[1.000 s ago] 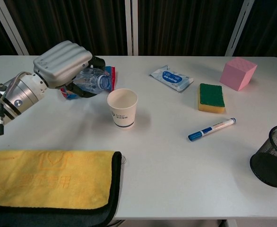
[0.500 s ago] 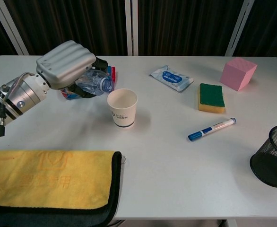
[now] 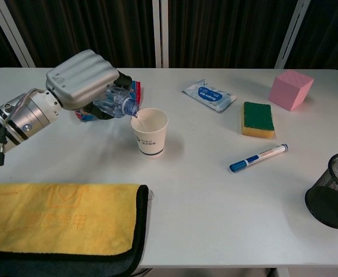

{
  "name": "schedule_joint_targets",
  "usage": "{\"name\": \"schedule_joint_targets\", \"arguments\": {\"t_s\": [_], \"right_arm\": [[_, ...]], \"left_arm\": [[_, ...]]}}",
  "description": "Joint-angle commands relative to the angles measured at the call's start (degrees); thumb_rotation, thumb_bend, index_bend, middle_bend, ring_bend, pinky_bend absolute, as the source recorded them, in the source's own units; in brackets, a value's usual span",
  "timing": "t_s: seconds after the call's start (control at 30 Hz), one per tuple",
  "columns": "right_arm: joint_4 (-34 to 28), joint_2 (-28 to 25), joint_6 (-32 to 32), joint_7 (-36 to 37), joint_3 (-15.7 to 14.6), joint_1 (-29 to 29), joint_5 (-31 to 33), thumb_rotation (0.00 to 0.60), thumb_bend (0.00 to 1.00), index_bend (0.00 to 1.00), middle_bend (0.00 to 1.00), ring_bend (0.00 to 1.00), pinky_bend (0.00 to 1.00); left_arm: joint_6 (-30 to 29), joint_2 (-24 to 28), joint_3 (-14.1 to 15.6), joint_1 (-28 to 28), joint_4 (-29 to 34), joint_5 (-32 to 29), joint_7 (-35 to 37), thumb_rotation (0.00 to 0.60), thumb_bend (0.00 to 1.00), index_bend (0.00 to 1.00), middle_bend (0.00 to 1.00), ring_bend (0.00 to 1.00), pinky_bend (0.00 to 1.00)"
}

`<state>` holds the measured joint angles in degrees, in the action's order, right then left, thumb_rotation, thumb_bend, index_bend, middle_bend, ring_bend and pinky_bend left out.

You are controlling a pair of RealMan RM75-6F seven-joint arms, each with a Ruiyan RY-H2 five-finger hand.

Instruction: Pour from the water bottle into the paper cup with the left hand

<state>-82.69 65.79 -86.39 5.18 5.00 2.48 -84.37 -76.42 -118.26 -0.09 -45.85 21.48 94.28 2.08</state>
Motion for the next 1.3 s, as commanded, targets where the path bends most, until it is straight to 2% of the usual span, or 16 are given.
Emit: {"name": "schedule_joint_targets", "arguments": {"t_s": [0.03, 0.83, 1.3], "right_arm": [[-0.04, -0.01, -0.01, -0.03, -0.01, 0.01, -0.05, 0.514, 0.24, 0.0, 0.0, 0.0, 0.0], [-0.6, -0.22, 0.6, 0.48, -0.15, 0.3, -0.2, 0.514, 0.24, 0.0, 0.0, 0.0, 0.0], [-0.45, -0.18, 0.86, 0.66, -0.11, 0.29, 0.2, 0.514, 0.24, 0.0, 0.0, 0.0, 0.0]], "left_arm": [[-0.1, 0.05, -0.01, -0.03, 0.04, -0.05, 0.09, 0.6, 0.33, 0.79, 0.8, 0.67, 0.58], [-0.2, 0.86, 0.27, -0.43, 0.91, -0.18, 0.74, 0.6, 0.33, 0.79, 0.8, 0.67, 0.58], [-0.05, 1.96, -2.05, -0.14, 5.97, -2.56, 8.93, 0.6, 0.33, 0.79, 0.8, 0.67, 0.58]]}}
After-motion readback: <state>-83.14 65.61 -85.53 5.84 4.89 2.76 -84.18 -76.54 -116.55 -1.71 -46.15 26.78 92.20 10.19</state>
